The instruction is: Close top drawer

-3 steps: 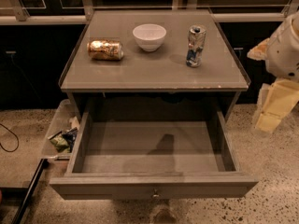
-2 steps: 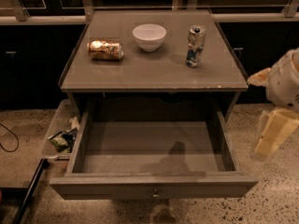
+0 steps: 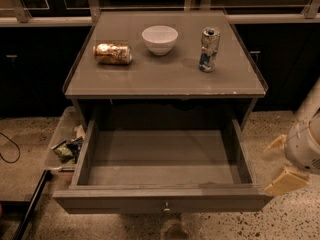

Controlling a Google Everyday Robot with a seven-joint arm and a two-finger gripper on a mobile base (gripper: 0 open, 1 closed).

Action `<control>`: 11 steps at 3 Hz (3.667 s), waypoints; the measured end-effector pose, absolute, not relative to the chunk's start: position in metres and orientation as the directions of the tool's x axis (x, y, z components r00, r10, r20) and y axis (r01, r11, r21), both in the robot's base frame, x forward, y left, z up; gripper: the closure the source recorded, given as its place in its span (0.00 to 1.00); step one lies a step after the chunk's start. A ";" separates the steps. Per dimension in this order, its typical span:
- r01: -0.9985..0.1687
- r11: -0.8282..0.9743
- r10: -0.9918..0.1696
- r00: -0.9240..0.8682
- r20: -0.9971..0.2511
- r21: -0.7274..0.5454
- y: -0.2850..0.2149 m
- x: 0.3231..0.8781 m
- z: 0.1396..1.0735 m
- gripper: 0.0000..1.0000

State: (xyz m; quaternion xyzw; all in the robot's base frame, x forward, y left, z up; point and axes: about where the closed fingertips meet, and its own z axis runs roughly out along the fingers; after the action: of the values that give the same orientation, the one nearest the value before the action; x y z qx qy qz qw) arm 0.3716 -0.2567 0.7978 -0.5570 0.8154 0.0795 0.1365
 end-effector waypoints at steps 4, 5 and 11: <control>-0.936 0.350 -0.812 -0.290 -0.507 -0.025 -0.235 0.353 0.756 1.00; -0.947 0.321 -0.772 -0.251 -0.585 -0.018 -0.212 0.354 0.734 1.00; -0.972 0.225 -0.722 -0.217 -0.657 0.074 -0.154 0.354 0.649 0.34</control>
Offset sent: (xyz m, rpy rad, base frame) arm -0.0042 0.0013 -0.0249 0.0575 0.0159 -0.0038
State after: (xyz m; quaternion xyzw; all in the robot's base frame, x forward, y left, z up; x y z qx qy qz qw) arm 0.3541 -0.1541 0.6495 -0.5719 0.7402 0.2464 0.2538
